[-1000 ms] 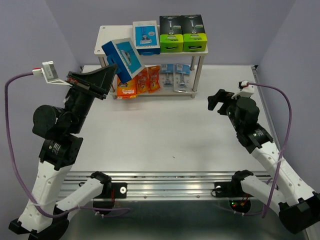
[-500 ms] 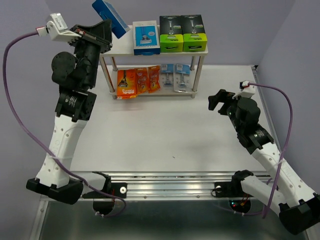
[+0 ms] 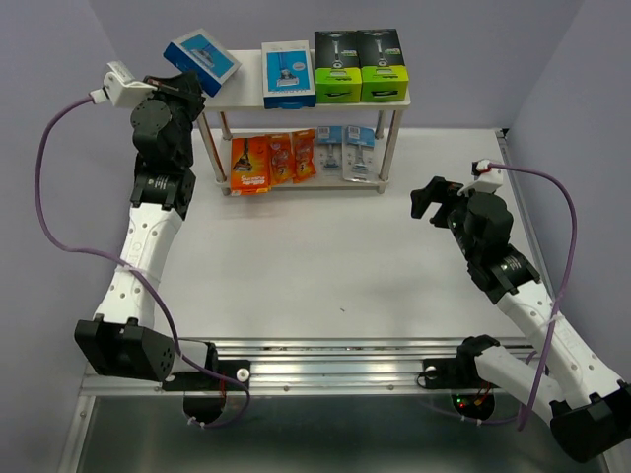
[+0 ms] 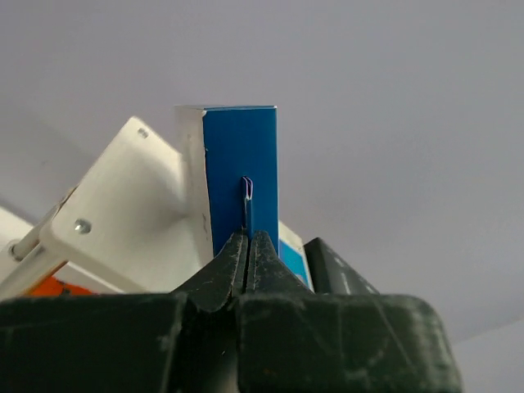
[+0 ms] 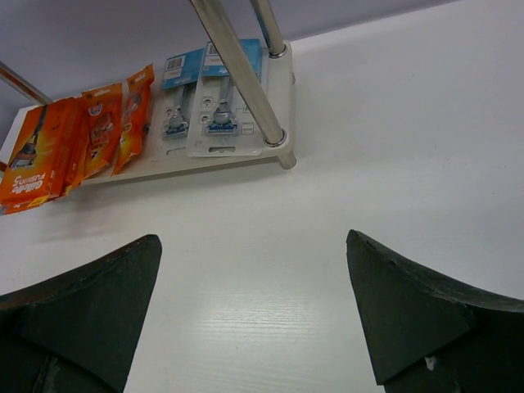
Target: Place and organize the shaving razors onto the shelf
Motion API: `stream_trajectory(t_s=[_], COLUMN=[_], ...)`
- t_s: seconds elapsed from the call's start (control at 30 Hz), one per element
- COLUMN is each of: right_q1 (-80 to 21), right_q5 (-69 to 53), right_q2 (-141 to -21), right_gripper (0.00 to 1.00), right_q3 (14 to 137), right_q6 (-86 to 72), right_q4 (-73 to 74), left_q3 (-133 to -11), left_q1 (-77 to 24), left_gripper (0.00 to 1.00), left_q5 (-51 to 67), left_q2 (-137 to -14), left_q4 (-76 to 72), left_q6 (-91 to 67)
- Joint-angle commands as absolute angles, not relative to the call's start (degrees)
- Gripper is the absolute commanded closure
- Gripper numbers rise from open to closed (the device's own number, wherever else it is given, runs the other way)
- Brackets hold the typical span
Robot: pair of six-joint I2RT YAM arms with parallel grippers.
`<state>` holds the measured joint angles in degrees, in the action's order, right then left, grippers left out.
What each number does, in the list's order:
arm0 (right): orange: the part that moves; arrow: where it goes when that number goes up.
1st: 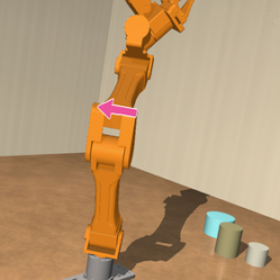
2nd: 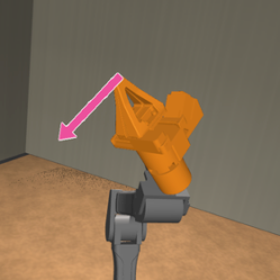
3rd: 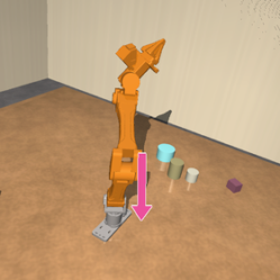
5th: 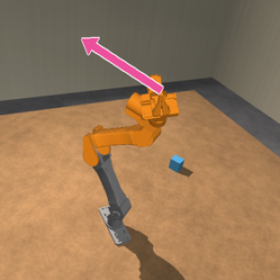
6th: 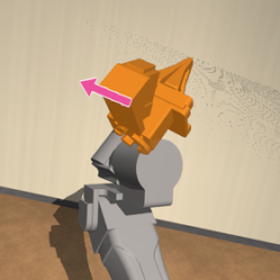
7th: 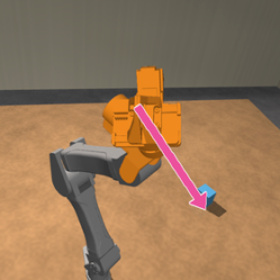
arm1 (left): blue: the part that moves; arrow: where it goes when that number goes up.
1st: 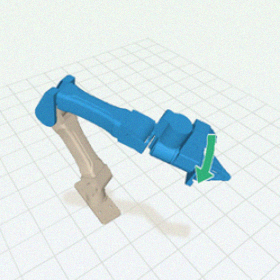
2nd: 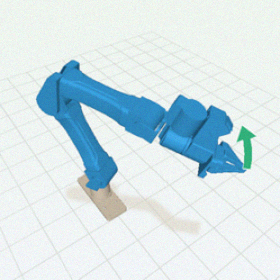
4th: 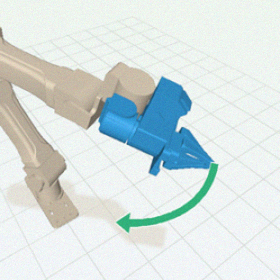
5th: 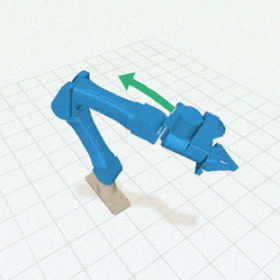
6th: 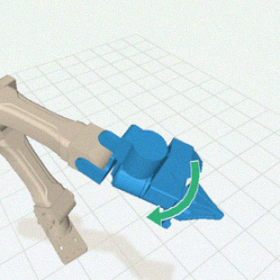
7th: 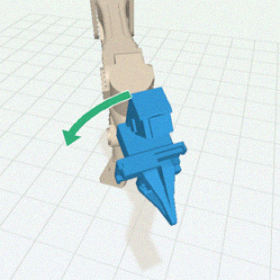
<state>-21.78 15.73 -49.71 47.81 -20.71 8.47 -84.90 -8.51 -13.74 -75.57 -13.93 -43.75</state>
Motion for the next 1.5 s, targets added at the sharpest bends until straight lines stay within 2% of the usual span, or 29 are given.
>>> stream_trajectory(t_s=[0.0, 0.3, 0.47, 0.97, 1.0, 1.1, 1.47], right_q1=[-21.71, -21.71, -21.71, -21.71, -21.71, -21.71, -21.71], right_q5=[17.14, 17.05, 16.61, 18.72, 18.89, 19.16, 18.98], right_q2=[-48.69, -49.22, -49.13, -48.34, -48.34, -48.34, -49.13], right_gripper=[0.0, 0.0, 0.0, 0.0, 0.0, 0.0, 0.0], right_q3=[47.99, 47.99, 48.16, 47.72, 47.64, 47.55, 47.64], right_q6=[-19.86, -20.48, -20.65, -20.83, -20.83, -20.83, -20.74], right_q4=[7.21, 7.12, 7.21, 7.47, 7.47, 7.47, 7.47], left_q3=[-81.31, -67.25, -62.67, -70.13, -71.01, -72.15, -75.49], left_q1=[-8.09, -8.43, -11.34, -15.47, -16.08, -16.79, -17.58], left_gripper=[1.0, 1.0, 1.0, 1.0, 0.99, 0.87, 0.84], left_q5=[-13.71, -14.85, -20.39, -23.02, -23.29, -23.82, -24.17], left_q2=[-72.86, -69.26, -70.05, -77.87, -78.48, -79.62, -83.67], left_q4=[-19.51, -21.18, -22.75, -21.89, -21.88, -21.88, -22.5], left_q6=[-48.33, -59.23, -65.29, -68.64, -68.64, -67.68, -66.97])
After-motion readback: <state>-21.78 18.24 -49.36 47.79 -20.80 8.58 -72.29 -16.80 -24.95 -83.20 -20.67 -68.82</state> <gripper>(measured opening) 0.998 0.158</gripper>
